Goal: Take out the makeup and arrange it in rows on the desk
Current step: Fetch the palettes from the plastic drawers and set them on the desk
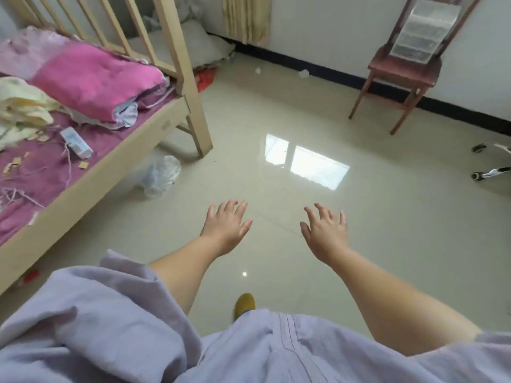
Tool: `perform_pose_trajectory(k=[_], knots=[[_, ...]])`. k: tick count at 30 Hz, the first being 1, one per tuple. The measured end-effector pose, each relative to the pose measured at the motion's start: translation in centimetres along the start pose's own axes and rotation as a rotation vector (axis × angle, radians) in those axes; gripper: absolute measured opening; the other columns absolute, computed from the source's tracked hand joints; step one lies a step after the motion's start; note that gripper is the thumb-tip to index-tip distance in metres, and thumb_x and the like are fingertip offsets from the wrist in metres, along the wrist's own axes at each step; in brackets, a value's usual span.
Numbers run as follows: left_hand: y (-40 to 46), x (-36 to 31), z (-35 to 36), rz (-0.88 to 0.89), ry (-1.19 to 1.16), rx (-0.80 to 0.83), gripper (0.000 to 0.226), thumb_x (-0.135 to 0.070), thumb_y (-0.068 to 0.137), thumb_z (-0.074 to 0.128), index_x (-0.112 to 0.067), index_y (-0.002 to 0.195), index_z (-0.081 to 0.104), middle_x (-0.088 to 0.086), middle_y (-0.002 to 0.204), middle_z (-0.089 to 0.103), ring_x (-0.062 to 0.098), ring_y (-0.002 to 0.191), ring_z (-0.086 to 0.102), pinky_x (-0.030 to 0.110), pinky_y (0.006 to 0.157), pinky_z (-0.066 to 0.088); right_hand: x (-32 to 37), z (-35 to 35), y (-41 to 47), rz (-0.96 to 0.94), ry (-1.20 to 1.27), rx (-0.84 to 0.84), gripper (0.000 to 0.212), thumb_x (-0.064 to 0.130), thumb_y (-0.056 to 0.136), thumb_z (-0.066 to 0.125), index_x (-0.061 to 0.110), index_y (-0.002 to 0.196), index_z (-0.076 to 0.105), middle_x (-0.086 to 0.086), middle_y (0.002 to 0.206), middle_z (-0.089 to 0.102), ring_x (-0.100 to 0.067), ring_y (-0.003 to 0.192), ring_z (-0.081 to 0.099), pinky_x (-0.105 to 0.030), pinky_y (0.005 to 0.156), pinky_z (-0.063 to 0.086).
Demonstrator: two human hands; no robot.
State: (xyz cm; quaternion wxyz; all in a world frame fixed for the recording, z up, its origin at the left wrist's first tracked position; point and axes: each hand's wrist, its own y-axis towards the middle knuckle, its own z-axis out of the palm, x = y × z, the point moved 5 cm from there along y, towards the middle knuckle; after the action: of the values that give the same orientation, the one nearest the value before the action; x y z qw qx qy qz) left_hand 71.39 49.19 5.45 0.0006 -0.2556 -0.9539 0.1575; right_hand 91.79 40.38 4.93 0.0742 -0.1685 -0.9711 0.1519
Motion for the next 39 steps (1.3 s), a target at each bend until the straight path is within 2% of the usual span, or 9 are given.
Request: perform_pose_trajectory(k=[5,12,16,20,24,28,34,39], knots=[[12.0,-1.8,-4.9,0.099,0.041,-0.008,0.054,-0.045,0.099,0.026,-0.021,0.147,0.020,0.006,0.148,0.029,0.024,0.135,0.028,0.041,0.113,0.015,-2.7,-3.6,6.8,0.104,0.091,-0.023,0.049,0.041,0.101,0.023,0.025,0.147,0.021,-0.003,0.157,0.015,-0.020,0.144,0.015,-0.047,0.117,0.007],[29.1,-11.3,-7.8,0.337,0.115,0.003,0.056,-0.046,0.099,0.026,-0.022,0.148,0.016,0.006,0.151,0.026,0.023,0.138,0.024,0.042,0.115,0.011,-13.7,-6.9,18.5,0.305,0.117,-0.030,0.048,0.040,0.100,0.025,0.025,0.146,0.023,-0.005,0.156,0.018,-0.021,0.143,0.017,-0.046,0.116,0.013],[38.8,-16.3,-9.8,0.334,0.088,0.040,0.055,-0.045,0.099,0.025,-0.022,0.148,0.016,0.006,0.151,0.025,0.023,0.139,0.022,0.043,0.116,0.011,-20.4,-10.2,26.7,0.325,0.121,-0.011,0.048,0.040,0.100,0.025,0.025,0.145,0.024,-0.005,0.156,0.018,-0.022,0.143,0.017,-0.045,0.116,0.012],[47.7,-21.2,-13.2,0.311,0.012,0.012,0.054,-0.044,0.099,0.026,-0.022,0.147,0.018,0.006,0.150,0.026,0.022,0.139,0.021,0.041,0.116,0.011,-27.0,-14.6,35.3,0.333,0.093,-0.022,0.047,0.040,0.100,0.027,0.023,0.144,0.027,-0.006,0.155,0.020,-0.022,0.142,0.018,-0.045,0.116,0.013],[55.5,-24.1,-14.7,0.349,0.051,0.051,0.054,-0.045,0.099,0.025,-0.022,0.148,0.018,0.005,0.150,0.026,0.021,0.139,0.020,0.042,0.116,0.010,-30.9,-16.9,42.7,0.330,0.091,0.002,0.046,0.040,0.100,0.027,0.023,0.143,0.028,-0.006,0.154,0.021,-0.022,0.142,0.019,-0.044,0.115,0.014],[65.7,-25.4,-15.6,0.304,0.060,0.096,0.054,-0.045,0.099,0.027,-0.022,0.147,0.021,0.006,0.149,0.027,0.021,0.139,0.022,0.044,0.115,0.012,-34.2,-17.8,51.0,0.319,0.088,0.048,0.046,0.040,0.100,0.026,0.023,0.144,0.026,-0.005,0.154,0.020,-0.020,0.142,0.019,-0.044,0.115,0.014],[83.6,-29.6,-20.9,0.397,0.117,0.072,0.054,-0.045,0.099,0.027,-0.021,0.146,0.022,0.007,0.149,0.028,0.023,0.139,0.023,0.043,0.114,0.014,-41.8,-22.4,65.0,0.477,0.152,0.000,0.047,0.040,0.100,0.026,0.023,0.144,0.026,-0.005,0.154,0.021,-0.022,0.140,0.022,-0.044,0.115,0.015],[95.8,-35.8,-26.5,0.489,0.156,0.049,0.053,-0.044,0.099,0.028,-0.020,0.146,0.023,0.007,0.147,0.031,0.024,0.136,0.027,0.042,0.112,0.016,-46.4,-27.1,74.1,0.554,0.243,-0.033,0.047,0.040,0.101,0.026,0.023,0.145,0.026,-0.004,0.154,0.022,-0.022,0.140,0.024,-0.042,0.115,0.016]])
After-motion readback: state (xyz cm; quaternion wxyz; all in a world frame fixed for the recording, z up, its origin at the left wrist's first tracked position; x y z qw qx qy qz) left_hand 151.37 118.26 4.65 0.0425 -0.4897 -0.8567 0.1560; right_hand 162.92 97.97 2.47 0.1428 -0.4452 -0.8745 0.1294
